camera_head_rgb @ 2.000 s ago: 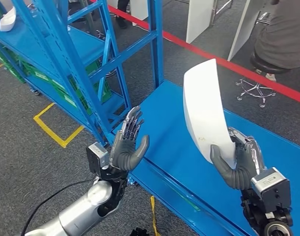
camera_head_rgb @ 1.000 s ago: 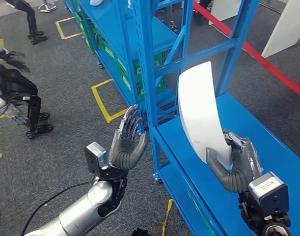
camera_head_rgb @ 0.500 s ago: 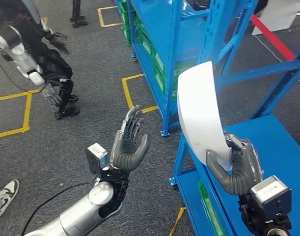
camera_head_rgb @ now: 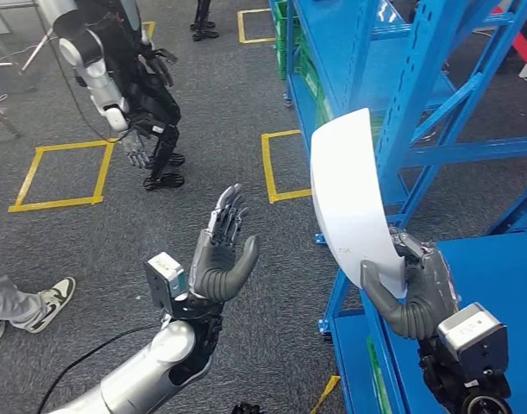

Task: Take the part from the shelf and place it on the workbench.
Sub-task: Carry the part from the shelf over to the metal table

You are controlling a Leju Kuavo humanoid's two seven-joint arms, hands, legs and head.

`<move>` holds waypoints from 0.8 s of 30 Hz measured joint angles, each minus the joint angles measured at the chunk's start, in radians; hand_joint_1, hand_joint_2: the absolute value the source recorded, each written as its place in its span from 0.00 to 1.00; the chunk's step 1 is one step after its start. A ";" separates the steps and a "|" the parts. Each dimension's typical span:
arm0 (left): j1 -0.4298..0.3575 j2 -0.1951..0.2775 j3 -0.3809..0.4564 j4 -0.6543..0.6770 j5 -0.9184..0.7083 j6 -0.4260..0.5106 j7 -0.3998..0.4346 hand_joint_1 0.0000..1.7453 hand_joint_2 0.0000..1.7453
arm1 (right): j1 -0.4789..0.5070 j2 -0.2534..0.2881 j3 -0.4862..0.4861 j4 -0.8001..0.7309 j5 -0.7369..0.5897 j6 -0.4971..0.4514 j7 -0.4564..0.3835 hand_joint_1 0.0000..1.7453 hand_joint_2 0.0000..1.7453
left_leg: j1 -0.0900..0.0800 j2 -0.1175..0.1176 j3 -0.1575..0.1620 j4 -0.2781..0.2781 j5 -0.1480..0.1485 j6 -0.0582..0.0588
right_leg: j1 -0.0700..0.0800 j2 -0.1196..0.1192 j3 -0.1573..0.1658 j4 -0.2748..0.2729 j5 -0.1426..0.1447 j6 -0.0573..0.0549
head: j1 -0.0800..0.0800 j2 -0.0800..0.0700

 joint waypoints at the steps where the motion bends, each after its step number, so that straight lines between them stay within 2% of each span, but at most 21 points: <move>1: 0.001 0.000 0.000 0.000 0.000 0.000 0.000 0.00 1.00 | 0.001 0.000 0.000 0.000 0.000 0.000 0.000 1.00 1.00 | 0.001 0.002 -0.017 0.027 -0.001 -0.001 | 0.000 -0.015 0.001 0.000 -0.002 0.000 | -0.002 0.000; 2: 0.003 0.001 0.000 0.000 0.000 0.000 0.000 0.00 1.00 | 0.001 0.000 0.000 0.000 0.000 0.000 0.001 1.00 1.00 | 0.002 0.004 -0.014 0.018 0.015 -0.001 | 0.000 -0.030 0.003 0.000 -0.004 0.000 | -0.004 0.000; 3: 0.003 0.002 0.000 0.000 0.000 0.000 0.000 0.00 1.00 | 0.000 0.000 0.000 0.000 0.000 0.000 0.001 1.00 1.00 | 0.002 0.010 0.013 -0.035 0.047 0.002 | 0.000 -0.044 0.006 0.000 -0.007 0.002 | -0.007 0.000; 5: 0.001 0.002 0.000 -0.001 0.000 0.000 0.001 0.00 1.00 | 0.000 0.000 0.000 0.000 0.000 0.000 0.001 1.00 1.00 | -0.004 0.051 0.093 -0.184 0.108 0.012 | 0.004 -0.066 0.014 0.001 -0.015 0.009 | -0.014 0.000; 6: 0.000 0.002 0.000 -0.002 0.000 0.000 0.001 0.00 1.00 | 0.000 0.000 0.000 0.000 0.000 0.000 0.001 1.00 1.00 | -0.008 0.066 0.120 -0.237 0.123 0.019 | 0.008 -0.076 0.018 0.000 -0.019 0.014 | -0.015 0.000; 7: -0.001 0.002 0.000 -0.003 0.001 0.000 0.001 0.00 1.00 | 0.000 0.000 0.000 -0.001 -0.001 0.000 0.001 1.00 1.00 | -0.012 0.075 0.134 -0.264 0.127 0.026 | 0.011 -0.085 0.021 0.000 -0.022 0.019 | -0.013 0.000; 9: -0.001 0.003 0.000 -0.005 0.002 0.000 0.001 0.00 1.00 | -0.001 0.000 0.000 -0.001 -0.001 0.000 0.001 1.00 1.00 | -0.014 0.055 0.135 -0.272 0.124 0.038 | 0.013 -0.103 0.029 -0.005 -0.028 0.029 | -0.007 0.000; 10: 0.000 0.004 0.000 -0.006 0.003 0.000 0.000 0.00 1.00 | -0.001 0.000 0.000 -0.001 -0.001 0.000 0.001 1.00 1.00 | -0.013 0.044 0.138 -0.275 0.125 0.043 | 0.011 -0.096 0.030 -0.001 -0.035 0.034 | -0.004 0.000; 11: 0.000 0.004 0.000 -0.007 0.003 0.000 0.000 0.00 1.00 | -0.001 0.000 0.000 -0.002 -0.001 0.001 0.001 1.00 1.00 | -0.010 0.032 0.142 -0.278 0.126 0.050 | 0.008 -0.076 0.024 0.019 -0.050 0.039 | -0.001 0.000; 12: -0.001 0.003 0.000 -0.008 0.004 0.000 0.000 0.00 1.00 | -0.001 0.000 0.000 -0.002 -0.001 0.001 0.001 1.00 1.00 | -0.007 0.021 0.146 -0.282 0.127 0.056 | 0.006 -0.048 0.004 0.062 -0.074 0.042 | 0.003 0.000; 13: -0.002 0.003 0.000 -0.009 0.004 -0.001 0.000 0.00 1.00 | -0.001 0.000 0.000 -0.002 -0.001 0.001 0.001 1.00 1.00 | -0.006 0.010 0.148 -0.283 0.126 0.060 | 0.004 -0.017 -0.028 0.127 -0.105 0.043 | 0.008 0.000; 14: -0.002 0.002 0.000 -0.010 0.004 -0.003 0.001 0.00 1.00 | 0.000 0.000 0.000 -0.002 -0.001 0.001 0.002 1.00 1.00 | -0.007 -0.002 0.148 -0.282 0.125 0.064 | 0.004 0.001 -0.068 0.204 -0.136 0.044 | 0.012 0.000; 15: 0.000 0.002 0.000 -0.010 0.005 -0.006 0.001 0.00 1.00 | 0.002 0.000 0.000 -0.002 0.000 -0.001 0.004 1.00 1.00 | -0.008 -0.016 0.149 -0.282 0.124 0.066 | 0.006 0.008 -0.104 0.268 -0.154 0.045 | 0.015 0.000; 16: 0.002 0.001 0.000 -0.010 0.006 -0.009 0.001 0.00 1.00 | 0.003 0.000 0.000 -0.002 0.001 -0.004 0.006 1.00 1.00 | -0.009 -0.031 0.150 -0.281 0.123 0.067 | 0.007 0.011 -0.127 0.300 -0.154 0.044 | 0.016 0.000; 17: 0.003 0.001 0.000 -0.010 0.007 -0.014 0.002 0.00 1.00 | 0.004 0.000 0.000 -0.002 0.003 -0.008 0.008 1.00 1.00 | -0.011 -0.048 0.153 -0.280 0.122 0.067 | 0.009 0.013 -0.129 0.286 -0.129 0.041 | 0.016 0.000; 18: 0.004 0.001 0.000 -0.010 0.007 -0.017 0.002 0.00 1.00 | 0.005 0.000 0.000 -0.002 0.005 -0.012 0.010 1.00 1.00 | -0.011 -0.064 0.156 -0.279 0.121 0.067 | 0.010 0.018 -0.113 0.237 -0.090 0.037 | 0.016 0.000; 19: 0.004 0.000 0.000 -0.010 0.007 -0.020 0.002 0.00 1.00 | 0.005 0.000 0.000 -0.003 0.007 -0.016 0.012 1.00 1.00 | -0.011 -0.079 0.159 -0.278 0.119 0.066 | 0.011 0.035 -0.085 0.162 -0.044 0.030 | 0.017 0.000; 20: 0.004 0.000 0.000 -0.010 0.007 -0.022 0.001 0.00 1.00 | 0.006 0.000 0.000 -0.004 0.008 -0.020 0.014 1.00 1.00 | -0.012 -0.094 0.160 -0.277 0.117 0.064 | 0.010 0.059 -0.056 0.091 -0.010 0.023 | 0.017 0.000; 22: 0.004 -0.002 0.000 -0.010 0.006 -0.024 0.000 0.00 1.00 | 0.007 -0.001 0.000 -0.006 0.011 -0.026 0.018 1.00 1.00 | -0.009 -0.118 0.157 -0.274 0.116 0.056 | 0.011 0.092 -0.018 0.012 0.011 0.014 | 0.018 0.000; 23: 0.005 -0.003 0.000 -0.010 0.004 -0.025 0.000 0.00 1.00 | 0.008 -0.001 0.000 -0.007 0.012 -0.028 0.020 1.00 1.00 | -0.006 -0.129 0.153 -0.275 0.118 0.050 | 0.013 0.092 -0.011 0.004 0.008 0.012 | 0.018 0.000; 24: 0.006 -0.003 0.000 -0.010 0.002 -0.026 -0.001 0.00 1.00 | 0.008 -0.001 0.000 -0.008 0.012 -0.030 0.021 1.00 1.00 | -0.005 -0.141 0.151 -0.276 0.120 0.043 | 0.012 0.082 -0.005 -0.002 0.009 0.009 | 0.019 0.000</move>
